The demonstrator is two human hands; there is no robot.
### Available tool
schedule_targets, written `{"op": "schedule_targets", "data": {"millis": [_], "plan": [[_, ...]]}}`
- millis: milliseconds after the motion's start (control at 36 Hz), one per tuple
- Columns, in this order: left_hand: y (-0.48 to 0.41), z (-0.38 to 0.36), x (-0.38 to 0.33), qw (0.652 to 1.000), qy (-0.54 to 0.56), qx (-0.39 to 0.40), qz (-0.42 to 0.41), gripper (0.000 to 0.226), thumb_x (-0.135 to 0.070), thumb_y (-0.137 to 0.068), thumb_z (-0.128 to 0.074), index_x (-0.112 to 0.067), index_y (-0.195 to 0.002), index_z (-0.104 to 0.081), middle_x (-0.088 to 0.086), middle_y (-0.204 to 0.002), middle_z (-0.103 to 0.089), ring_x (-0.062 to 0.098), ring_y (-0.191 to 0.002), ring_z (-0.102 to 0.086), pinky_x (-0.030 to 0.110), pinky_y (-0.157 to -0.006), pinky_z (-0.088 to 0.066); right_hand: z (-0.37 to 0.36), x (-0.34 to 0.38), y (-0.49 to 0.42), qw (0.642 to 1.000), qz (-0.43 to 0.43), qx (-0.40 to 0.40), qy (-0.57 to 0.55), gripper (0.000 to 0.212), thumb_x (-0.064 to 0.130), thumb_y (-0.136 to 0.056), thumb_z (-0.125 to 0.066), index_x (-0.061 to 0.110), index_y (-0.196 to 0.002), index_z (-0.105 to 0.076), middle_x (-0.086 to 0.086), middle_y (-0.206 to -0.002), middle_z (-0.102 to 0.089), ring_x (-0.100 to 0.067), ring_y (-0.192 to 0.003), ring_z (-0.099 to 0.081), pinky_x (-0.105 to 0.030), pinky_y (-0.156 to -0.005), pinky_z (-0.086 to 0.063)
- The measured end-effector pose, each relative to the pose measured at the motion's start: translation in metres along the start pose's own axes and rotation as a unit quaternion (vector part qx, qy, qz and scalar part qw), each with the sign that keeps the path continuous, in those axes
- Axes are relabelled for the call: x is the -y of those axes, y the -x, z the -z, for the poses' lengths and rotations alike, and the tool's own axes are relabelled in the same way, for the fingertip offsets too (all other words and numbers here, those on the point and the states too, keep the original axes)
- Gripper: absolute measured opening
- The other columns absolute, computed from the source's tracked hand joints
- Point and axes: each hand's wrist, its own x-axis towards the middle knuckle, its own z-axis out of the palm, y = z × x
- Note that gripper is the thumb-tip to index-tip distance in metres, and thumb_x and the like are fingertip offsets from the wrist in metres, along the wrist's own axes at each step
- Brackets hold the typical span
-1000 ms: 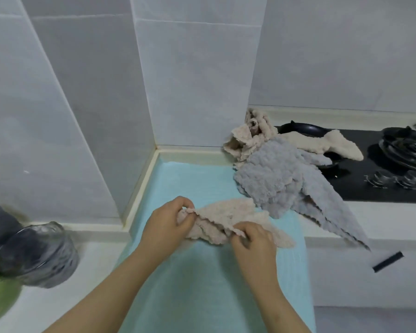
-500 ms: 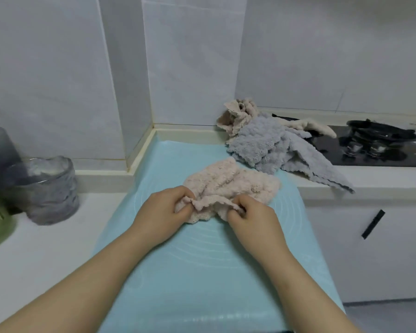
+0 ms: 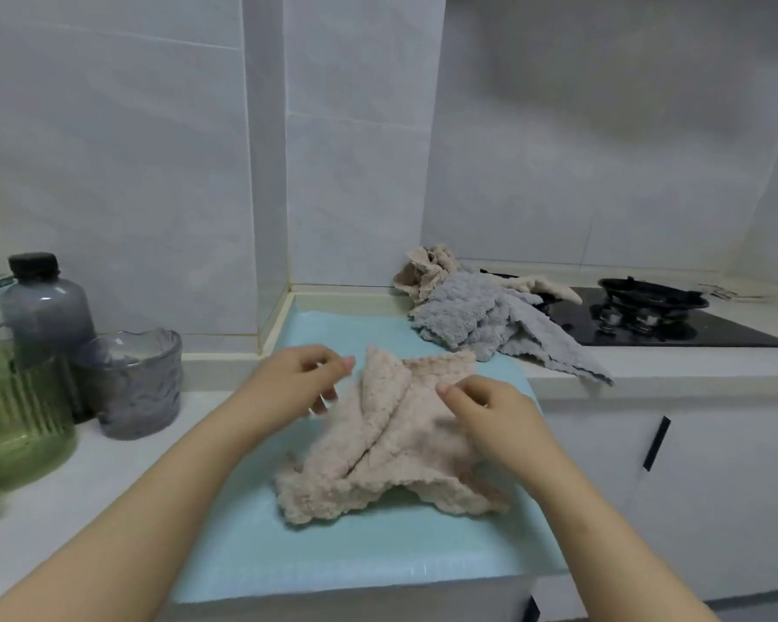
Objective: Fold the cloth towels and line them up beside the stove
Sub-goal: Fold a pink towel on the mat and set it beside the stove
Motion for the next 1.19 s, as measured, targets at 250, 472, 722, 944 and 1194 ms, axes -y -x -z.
{"op": "schedule_targets", "data": {"millis": [250,472,722,944,1194], "plan": [[-0.094,-0.039,0.047,0.963,-0.254,0.004,0.092,0.052,-0.047,-0.086,-0.051,-0.022,-0.131,-0.044,0.004,-0.133,-0.049,0.025,-0.120,-0.047,0.033,-0.096,-0.040,-0.041,-0.024,-0.094,0.979,-0.110,0.005,0.174,0.044,0.031,-0.089,-0.045,0.025,-0.131,-0.039,-0.007,-0.138,-0.040,-0.031,-0.123,-0.035,-0.037,-0.090,-0.030],[-0.101,-0.046,0.050,0.951,-0.302,0.071,0.015,0.037,-0.042,-0.092,-0.044,-0.019,-0.117,-0.059,0.001,-0.117,-0.061,0.017,-0.103,-0.056,0.027,-0.080,-0.043,-0.064,-0.036,-0.117,0.959,-0.056,-0.013,0.277,0.034,0.029,-0.094,-0.037,0.026,-0.125,-0.051,-0.005,-0.125,-0.049,-0.028,-0.117,-0.037,-0.036,-0.092,-0.030],[-0.105,-0.042,0.051,0.967,-0.252,-0.025,0.011,0.010,-0.026,-0.092,-0.046,-0.021,-0.092,-0.054,-0.002,-0.093,-0.058,0.016,-0.086,-0.052,0.028,-0.069,-0.040,-0.058,-0.039,-0.125,0.977,-0.009,-0.043,0.210,0.020,0.022,-0.093,-0.047,0.016,-0.102,-0.063,-0.005,-0.106,-0.064,-0.024,-0.101,-0.054,-0.031,-0.077,-0.043],[-0.106,-0.010,0.058,0.955,-0.246,-0.153,0.064,0.012,-0.015,-0.090,-0.044,-0.016,-0.095,-0.054,0.003,-0.088,-0.054,0.021,-0.079,-0.044,0.028,-0.062,-0.032,-0.030,-0.026,-0.136,0.963,0.064,-0.181,0.192,0.019,0.015,-0.092,-0.048,0.010,-0.094,-0.066,-0.006,-0.093,-0.065,-0.025,-0.091,-0.055,-0.030,-0.065,-0.039],[-0.103,-0.025,0.072,0.941,-0.266,-0.208,0.004,0.036,0.001,-0.090,-0.037,-0.015,-0.121,-0.042,0.011,-0.111,-0.050,0.030,-0.094,-0.052,0.032,-0.068,-0.037,-0.046,-0.032,-0.163,0.943,0.071,-0.151,0.289,0.018,0.006,-0.093,-0.042,0.005,-0.097,-0.060,-0.011,-0.099,-0.061,-0.029,-0.091,-0.053,-0.035,-0.073,-0.044]]}}
